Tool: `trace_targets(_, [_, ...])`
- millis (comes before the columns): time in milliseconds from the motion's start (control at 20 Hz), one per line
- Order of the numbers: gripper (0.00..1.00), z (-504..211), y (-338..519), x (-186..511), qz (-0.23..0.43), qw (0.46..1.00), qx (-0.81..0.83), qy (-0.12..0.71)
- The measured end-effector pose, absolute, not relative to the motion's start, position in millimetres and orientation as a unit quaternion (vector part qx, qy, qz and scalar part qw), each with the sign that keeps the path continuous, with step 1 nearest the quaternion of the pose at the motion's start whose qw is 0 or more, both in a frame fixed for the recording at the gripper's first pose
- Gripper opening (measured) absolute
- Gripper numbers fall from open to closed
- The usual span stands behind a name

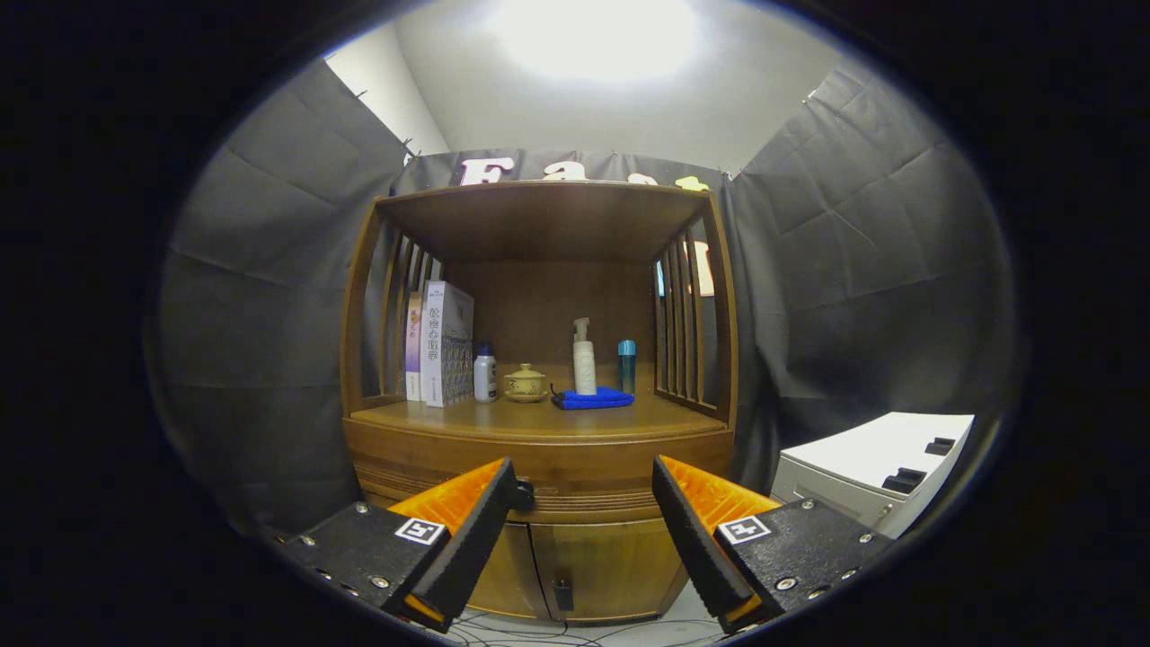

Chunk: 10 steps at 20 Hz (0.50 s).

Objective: Pull open the drawer, take out the items inside it, and place them on the countertop above the cabinet.

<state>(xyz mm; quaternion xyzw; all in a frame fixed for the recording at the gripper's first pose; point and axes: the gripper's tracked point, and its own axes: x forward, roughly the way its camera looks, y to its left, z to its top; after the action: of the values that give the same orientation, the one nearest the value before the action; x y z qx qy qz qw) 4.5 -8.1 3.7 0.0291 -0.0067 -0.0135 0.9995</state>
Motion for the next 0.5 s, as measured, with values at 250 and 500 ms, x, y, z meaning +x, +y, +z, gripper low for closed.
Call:
trace_targets(250, [0.94, 9.4, 5.2, 23.6, -0.009, 0.999, 0.033, -0.007])
trace_targets(500, [0.94, 1.8, 24.2, 52.8, 0.001, 1.0, 0.025, 0.013])
